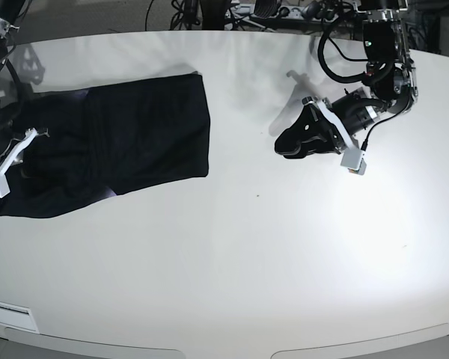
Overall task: Fold the T-shirt properly
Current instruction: 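Grasp the folded bundle with both grippers and lift it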
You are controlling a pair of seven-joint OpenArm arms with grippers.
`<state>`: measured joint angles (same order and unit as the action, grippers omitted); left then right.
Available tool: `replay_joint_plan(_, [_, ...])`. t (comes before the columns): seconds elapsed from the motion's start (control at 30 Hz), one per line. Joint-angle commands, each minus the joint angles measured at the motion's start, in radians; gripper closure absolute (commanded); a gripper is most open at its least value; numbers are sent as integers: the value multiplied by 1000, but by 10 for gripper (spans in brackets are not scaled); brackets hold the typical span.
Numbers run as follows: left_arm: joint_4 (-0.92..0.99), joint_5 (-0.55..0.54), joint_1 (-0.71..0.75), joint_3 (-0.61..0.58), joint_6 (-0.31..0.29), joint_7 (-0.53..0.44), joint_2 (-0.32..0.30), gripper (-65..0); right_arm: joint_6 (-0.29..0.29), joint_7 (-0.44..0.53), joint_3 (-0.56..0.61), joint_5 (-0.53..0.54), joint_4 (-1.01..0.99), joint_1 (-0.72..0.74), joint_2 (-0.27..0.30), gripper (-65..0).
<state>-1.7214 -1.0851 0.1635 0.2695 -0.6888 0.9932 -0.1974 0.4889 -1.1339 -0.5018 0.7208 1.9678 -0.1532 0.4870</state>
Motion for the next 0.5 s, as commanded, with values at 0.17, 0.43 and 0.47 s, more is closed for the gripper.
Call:
replay_joint_plan(0.17, [-18,-27,25,4,-9,-12,-19,-180,10,14,33,137,95,-48,-101,0])
replay_joint_plan(0.43, [-18,-27,24,4,-9,-16,-19,-180,119,-14,39,418,248,-139,-279,0])
replay_joint_plan(0.47, [-18,-27,24,4,-9,-16,-18,-180,136,-24,39,445,259,-142,-304,0])
